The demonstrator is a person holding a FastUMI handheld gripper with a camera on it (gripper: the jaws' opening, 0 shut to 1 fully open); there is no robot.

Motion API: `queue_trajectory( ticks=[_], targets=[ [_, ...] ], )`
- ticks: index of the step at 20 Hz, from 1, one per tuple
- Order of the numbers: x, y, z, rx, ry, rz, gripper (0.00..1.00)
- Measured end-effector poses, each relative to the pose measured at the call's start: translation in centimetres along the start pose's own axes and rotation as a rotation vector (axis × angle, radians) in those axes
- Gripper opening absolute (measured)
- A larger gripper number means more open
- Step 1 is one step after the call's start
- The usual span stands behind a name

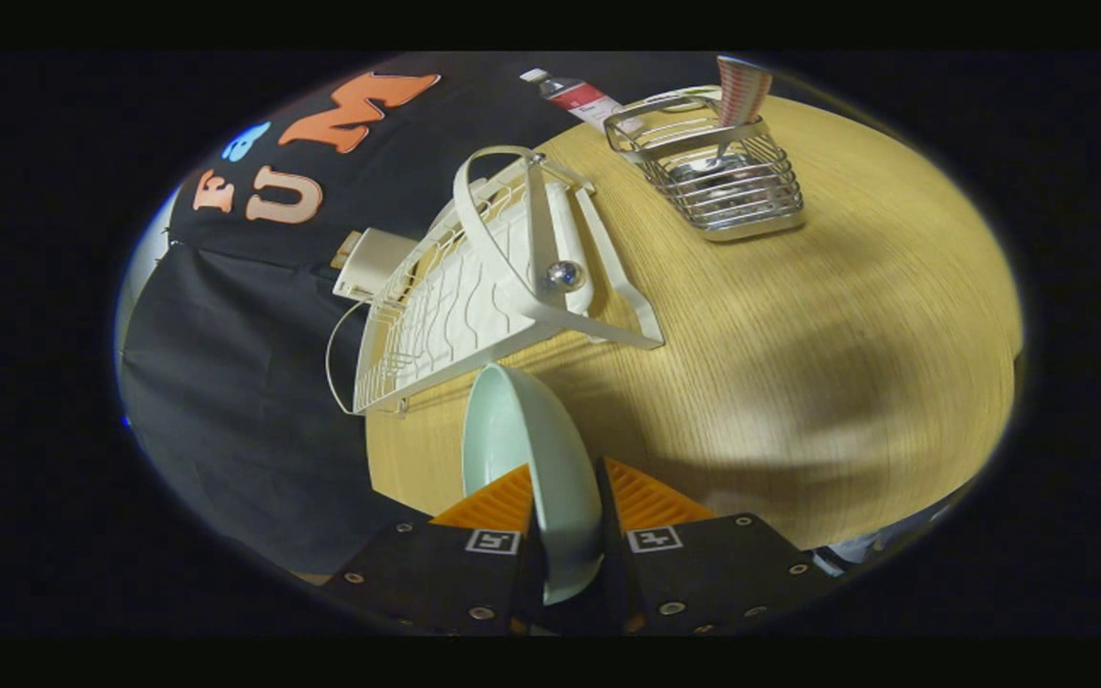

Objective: Take the plate from the dish rack, then take the spoon from the basket and place it into the plate.

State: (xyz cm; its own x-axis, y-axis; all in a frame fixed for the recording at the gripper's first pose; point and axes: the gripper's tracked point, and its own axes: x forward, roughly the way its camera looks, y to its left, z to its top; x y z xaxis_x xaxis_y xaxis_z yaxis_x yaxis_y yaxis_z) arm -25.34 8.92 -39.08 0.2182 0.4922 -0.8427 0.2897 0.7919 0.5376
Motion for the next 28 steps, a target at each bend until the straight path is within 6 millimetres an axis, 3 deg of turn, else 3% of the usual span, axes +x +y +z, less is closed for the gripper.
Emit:
queue_trajectory(
  ticks=[6, 10, 15, 17, 24, 28],
  targets=[
    [-2.2, -0.5, 3.5, -0.030, -0.094, -0.021, 0.38],
    [-4.5, -1.6, 7.0, -0.066, -0.208, -0.072, 0.45],
    [-7.3, -3.8, 10.9, -0.147, -0.350, -0.164, 0.67],
    [-8.5, -4.4, 13.0, -0.194, -0.439, -0.200, 0.72],
    [-9.9, -3.9, 17.6, -0.338, -0.654, -0.232, 0.72],
    [-8.8, -4.5, 18.7, -0.380, -0.687, -0.268, 0.61]
  ],
)
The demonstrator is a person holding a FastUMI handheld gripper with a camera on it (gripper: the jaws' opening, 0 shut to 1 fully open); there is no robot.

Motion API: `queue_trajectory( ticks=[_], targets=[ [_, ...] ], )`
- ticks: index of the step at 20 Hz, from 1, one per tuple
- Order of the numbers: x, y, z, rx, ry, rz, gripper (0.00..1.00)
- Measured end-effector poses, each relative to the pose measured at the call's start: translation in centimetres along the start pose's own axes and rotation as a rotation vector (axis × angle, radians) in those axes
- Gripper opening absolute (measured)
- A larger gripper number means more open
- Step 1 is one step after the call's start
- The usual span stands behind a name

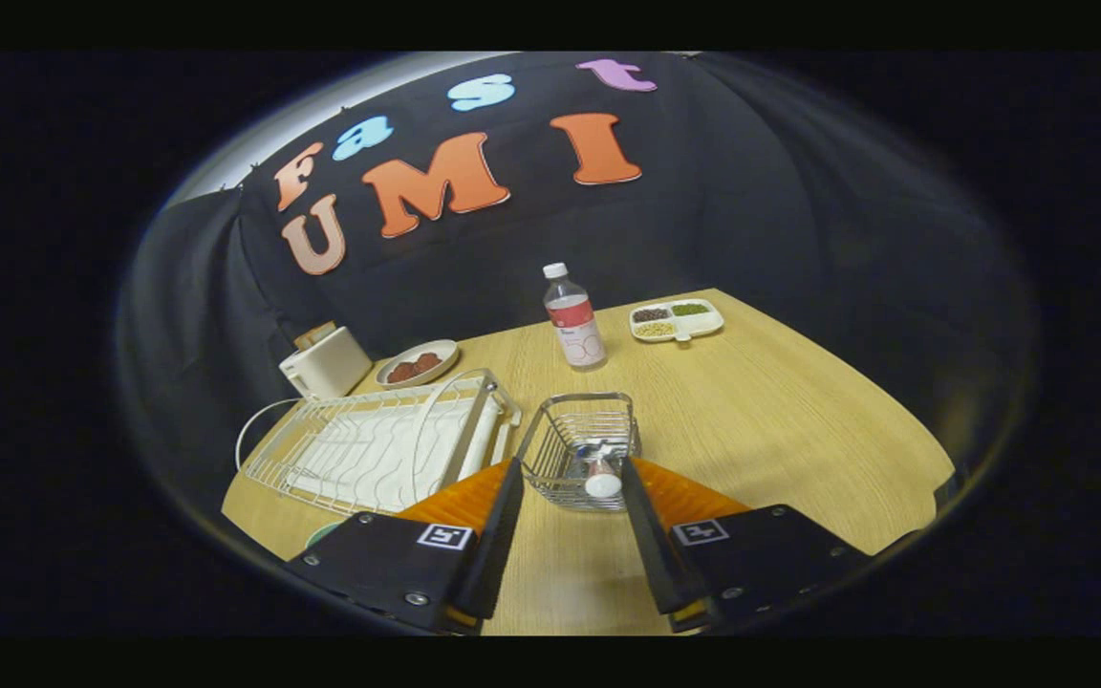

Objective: Take the plate from the dish rack, then take the spoon from the basket and place it into the plate.

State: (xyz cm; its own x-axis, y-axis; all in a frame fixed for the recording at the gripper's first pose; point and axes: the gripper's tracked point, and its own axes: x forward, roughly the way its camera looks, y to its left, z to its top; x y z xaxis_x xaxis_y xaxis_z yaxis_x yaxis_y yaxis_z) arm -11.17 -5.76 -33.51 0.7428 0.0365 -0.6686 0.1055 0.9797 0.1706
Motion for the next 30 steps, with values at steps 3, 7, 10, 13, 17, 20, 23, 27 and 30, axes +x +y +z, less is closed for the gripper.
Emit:
queue_trajectory(
  ticks=[3, 7, 10, 13, 17, 20, 23, 27, 30],
  targets=[
    [0.9, -0.7, 0.0, -0.039, -0.015, -0.037, 0.42],
    [1.3, -1.8, 0.1, -0.035, -0.010, -0.081, 0.22],
    [0.8, -1.8, 0.8, -0.020, -0.011, -0.086, 0.14],
    [0.1, -1.6, 2.2, -0.050, -0.023, -0.091, 0.13],
    [-1.2, -0.8, 5.1, -0.068, -0.064, -0.084, 0.13],
    [-2.5, -0.2, 7.2, -0.070, -0.097, -0.073, 0.13],
    [-3.6, 0.7, 9.0, -0.079, -0.116, -0.065, 0.13],
    [-5.6, 2.2, 10.6, -0.101, -0.138, -0.054, 0.13],
    [-7.1, 3.8, 11.1, -0.118, -0.139, -0.030, 0.13]
  ],
)
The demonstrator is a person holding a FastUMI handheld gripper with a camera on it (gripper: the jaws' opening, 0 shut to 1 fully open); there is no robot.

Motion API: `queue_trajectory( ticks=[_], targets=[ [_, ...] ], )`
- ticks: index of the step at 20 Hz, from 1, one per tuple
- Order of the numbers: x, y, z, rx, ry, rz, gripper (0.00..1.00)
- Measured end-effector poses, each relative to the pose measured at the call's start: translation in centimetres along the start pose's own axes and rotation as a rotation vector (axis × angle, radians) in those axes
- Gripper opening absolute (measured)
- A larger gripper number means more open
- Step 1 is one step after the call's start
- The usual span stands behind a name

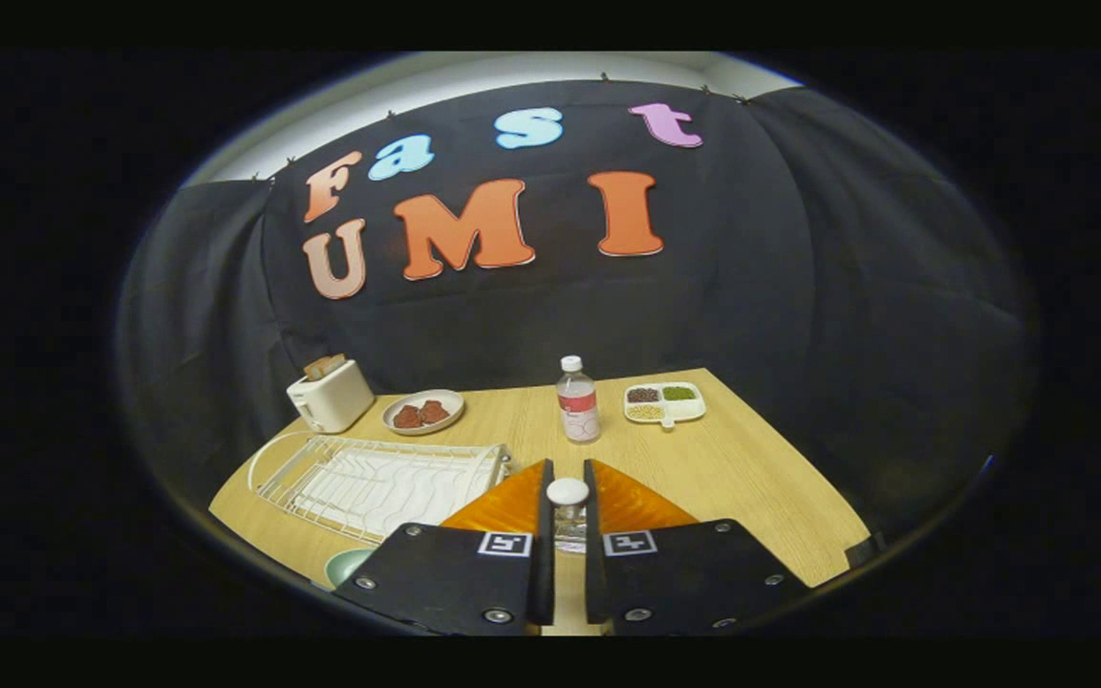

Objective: Take the plate from the dish rack, then take the spoon from the basket and place it into the plate.

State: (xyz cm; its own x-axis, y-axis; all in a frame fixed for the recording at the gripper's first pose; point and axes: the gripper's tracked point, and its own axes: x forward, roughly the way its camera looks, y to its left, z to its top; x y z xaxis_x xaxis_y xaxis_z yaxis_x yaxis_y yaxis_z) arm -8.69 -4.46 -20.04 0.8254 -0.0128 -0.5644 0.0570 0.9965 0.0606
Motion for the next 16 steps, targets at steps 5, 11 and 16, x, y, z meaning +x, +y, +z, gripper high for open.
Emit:
queue_trajectory(
  ticks=[5, 11, 16],
  targets=[
    [-2.1, 2.4, 0.0, -0.017, 0.013, 0.045, 0.13],
    [-3.6, 6.2, -2.5, -0.039, 0.065, 0.127, 0.13],
    [-3.5, 10.1, -4.7, -0.063, 0.120, 0.227, 0.13]
  ],
)
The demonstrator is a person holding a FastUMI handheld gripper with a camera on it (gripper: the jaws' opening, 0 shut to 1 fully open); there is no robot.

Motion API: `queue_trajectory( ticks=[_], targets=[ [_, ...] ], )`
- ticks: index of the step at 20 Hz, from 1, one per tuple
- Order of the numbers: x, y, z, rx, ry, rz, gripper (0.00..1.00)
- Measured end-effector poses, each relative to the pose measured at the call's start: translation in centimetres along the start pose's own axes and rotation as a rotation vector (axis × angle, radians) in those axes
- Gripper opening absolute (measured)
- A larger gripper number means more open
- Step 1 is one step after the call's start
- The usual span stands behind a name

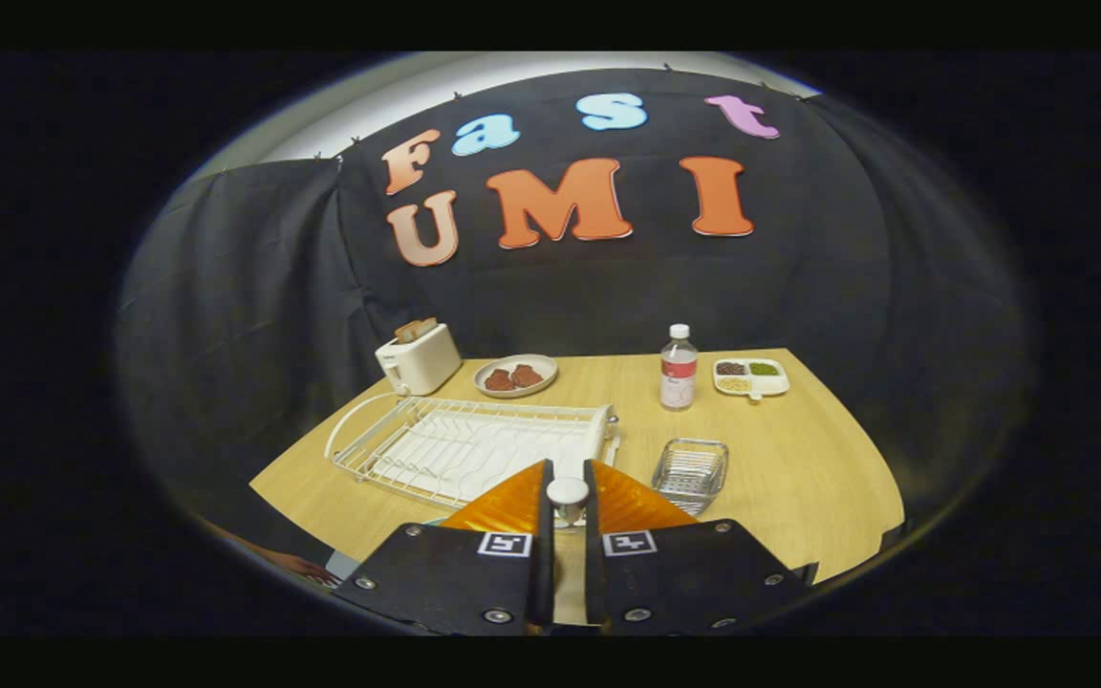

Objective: Take the plate from the dish rack, then take the spoon from the basket and place it into the plate.

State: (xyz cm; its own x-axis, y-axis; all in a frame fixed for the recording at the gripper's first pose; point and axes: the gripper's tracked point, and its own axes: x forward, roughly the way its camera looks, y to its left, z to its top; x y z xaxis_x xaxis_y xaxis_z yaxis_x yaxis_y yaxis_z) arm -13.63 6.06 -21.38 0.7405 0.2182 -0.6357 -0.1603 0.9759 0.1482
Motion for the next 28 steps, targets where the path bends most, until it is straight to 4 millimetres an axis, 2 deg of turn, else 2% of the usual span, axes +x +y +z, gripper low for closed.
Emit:
queue_trajectory(
  ticks=[10, 15, 20, 28],
  targets=[
    [3.6, 7.4, -4.0, -0.079, 0.100, 0.200, 0.13],
    [5.0, 9.5, -6.2, -0.061, 0.128, 0.263, 0.13],
    [5.4, 9.7, -7.8, -0.135, 0.134, 0.274, 0.13],
    [5.0, 8.0, -9.0, -0.081, 0.157, 0.261, 0.13]
  ],
)
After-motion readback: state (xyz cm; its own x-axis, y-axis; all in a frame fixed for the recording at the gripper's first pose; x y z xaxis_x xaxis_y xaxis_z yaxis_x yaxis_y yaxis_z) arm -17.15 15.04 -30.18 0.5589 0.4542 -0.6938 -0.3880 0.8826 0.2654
